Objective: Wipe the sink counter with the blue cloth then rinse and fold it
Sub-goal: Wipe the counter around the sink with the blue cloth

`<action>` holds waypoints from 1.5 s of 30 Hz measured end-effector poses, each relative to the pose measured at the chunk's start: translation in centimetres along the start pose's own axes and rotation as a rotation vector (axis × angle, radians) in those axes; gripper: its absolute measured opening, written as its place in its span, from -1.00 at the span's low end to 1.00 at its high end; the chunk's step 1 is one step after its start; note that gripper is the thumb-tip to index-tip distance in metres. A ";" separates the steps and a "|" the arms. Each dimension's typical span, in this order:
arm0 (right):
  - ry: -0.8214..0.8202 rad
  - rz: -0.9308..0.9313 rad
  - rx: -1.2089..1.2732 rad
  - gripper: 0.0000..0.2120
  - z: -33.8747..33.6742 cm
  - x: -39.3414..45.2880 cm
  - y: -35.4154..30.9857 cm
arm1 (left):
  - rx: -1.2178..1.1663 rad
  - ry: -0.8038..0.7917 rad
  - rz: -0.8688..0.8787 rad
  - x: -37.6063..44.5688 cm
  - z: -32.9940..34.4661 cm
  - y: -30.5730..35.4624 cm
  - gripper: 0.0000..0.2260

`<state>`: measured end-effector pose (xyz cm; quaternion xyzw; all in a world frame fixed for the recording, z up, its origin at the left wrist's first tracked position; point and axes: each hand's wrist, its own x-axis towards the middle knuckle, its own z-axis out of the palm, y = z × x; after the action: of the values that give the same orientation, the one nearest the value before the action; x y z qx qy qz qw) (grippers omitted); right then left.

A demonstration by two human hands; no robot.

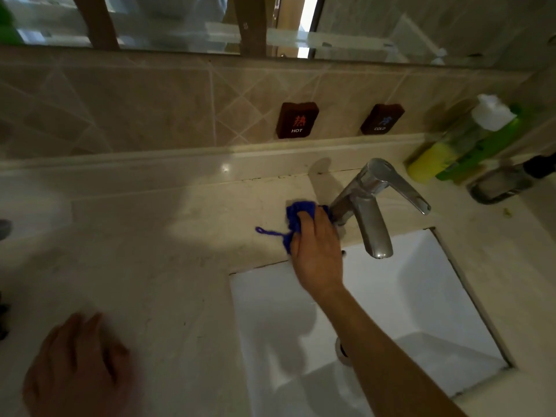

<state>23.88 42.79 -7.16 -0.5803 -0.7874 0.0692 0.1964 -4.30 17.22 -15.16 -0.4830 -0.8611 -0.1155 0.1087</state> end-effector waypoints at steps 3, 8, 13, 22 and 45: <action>0.031 0.053 0.010 -0.58 0.0 0.2 -0.4 | -0.096 -0.002 0.004 0.0 -0.7 0.8 -0.54; 0.093 0.306 0.470 -0.77 -1.8 -2.7 0.2 | -0.098 0.111 -0.003 0.8 -2.5 2.4 -0.62; 0.175 0.430 0.409 -0.77 -2.8 -3.1 3.0 | -0.150 0.178 -0.062 1.5 -4.1 3.7 -0.60; -0.074 0.665 0.292 -0.20 -2.4 1.0 5.8 | -0.094 0.160 -0.097 1.6 -4.5 4.4 -0.62; -0.320 -0.674 -0.067 -0.54 3.1 -0.8 -9.1 | -0.122 -0.119 -0.213 2.2 -7.9 5.2 -0.55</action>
<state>14.86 39.50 -7.09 -0.2764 -0.9568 0.0648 0.0633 -0.40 19.24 -6.55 -0.4006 -0.9038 -0.1498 0.0152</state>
